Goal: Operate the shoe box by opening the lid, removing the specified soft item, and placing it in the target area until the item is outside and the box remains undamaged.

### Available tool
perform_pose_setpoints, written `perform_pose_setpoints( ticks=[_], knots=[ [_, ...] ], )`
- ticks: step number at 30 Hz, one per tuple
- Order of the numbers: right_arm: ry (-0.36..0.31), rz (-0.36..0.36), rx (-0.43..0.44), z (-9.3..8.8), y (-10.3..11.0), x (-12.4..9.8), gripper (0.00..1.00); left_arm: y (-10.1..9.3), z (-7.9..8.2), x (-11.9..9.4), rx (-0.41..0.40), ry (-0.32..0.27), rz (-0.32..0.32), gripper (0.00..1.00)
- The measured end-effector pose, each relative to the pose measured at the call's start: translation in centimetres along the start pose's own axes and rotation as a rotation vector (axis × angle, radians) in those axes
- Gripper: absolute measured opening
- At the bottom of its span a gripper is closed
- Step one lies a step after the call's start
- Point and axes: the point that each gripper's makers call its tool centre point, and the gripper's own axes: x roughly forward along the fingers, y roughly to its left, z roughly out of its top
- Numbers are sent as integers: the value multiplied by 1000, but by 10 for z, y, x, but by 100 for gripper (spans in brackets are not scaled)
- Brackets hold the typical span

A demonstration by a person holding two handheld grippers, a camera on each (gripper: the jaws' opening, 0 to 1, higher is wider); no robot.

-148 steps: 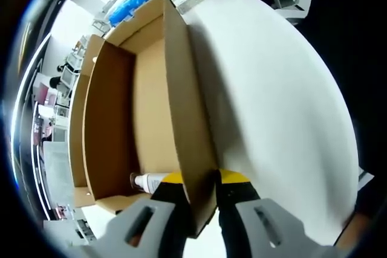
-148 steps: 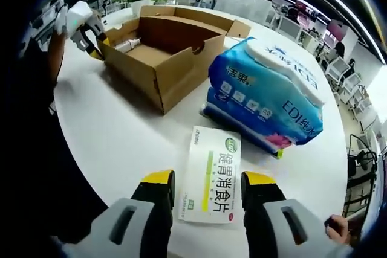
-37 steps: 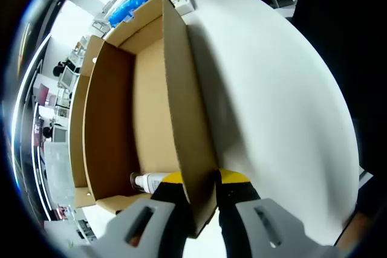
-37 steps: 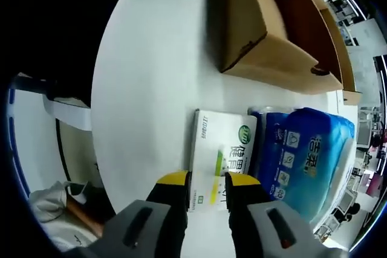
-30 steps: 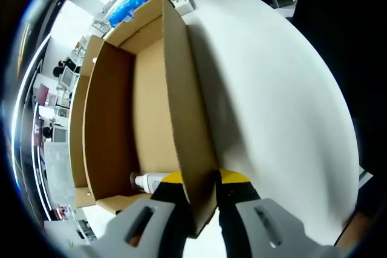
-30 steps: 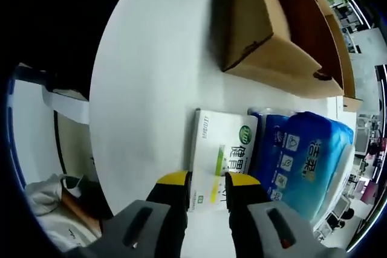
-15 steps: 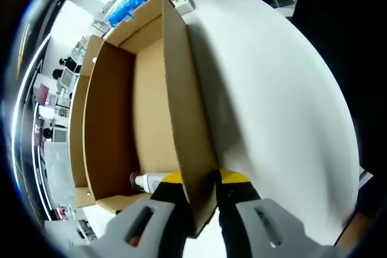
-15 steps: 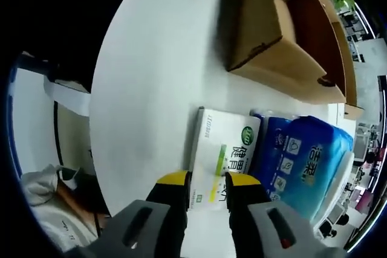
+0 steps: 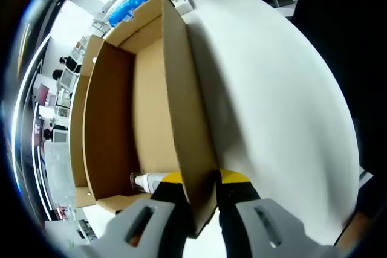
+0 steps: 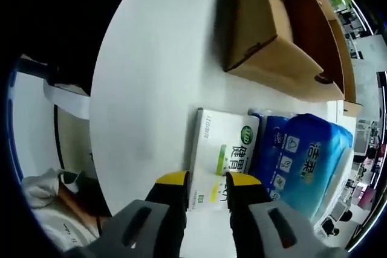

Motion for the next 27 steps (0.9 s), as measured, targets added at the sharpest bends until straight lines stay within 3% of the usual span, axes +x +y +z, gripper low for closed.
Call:
perform_pose_setpoints(
  ticks=[3, 5, 8, 12, 16, 24, 27],
  knots=[
    [-79, -9, 28, 13, -3, -16, 28, 0, 0, 0, 1, 2, -5, 14],
    [-154, -58, 63, 26, -16, -41, 29, -2, 1, -1, 1, 4, -4, 14],
    [-208, -93, 65, 38, -29, -66, 30, -2, 1, -1, 4, 7, -7, 14],
    [-283, -167, -4, 69, -61, -101, 30, 0, 1, 0, 4, 10, -9, 14],
    [-327, -204, -75, 105, -87, -117, 33, 1, 0, 0, 4, 10, -9, 14],
    [-368, -175, -340, 204, -117, -107, 35, 1, 0, 0, 10, 12, -8, 14],
    [-384, -174, -359, 231, -129, -98, 36, 1, 0, 0, 24, 17, -6, 14]
  ],
)
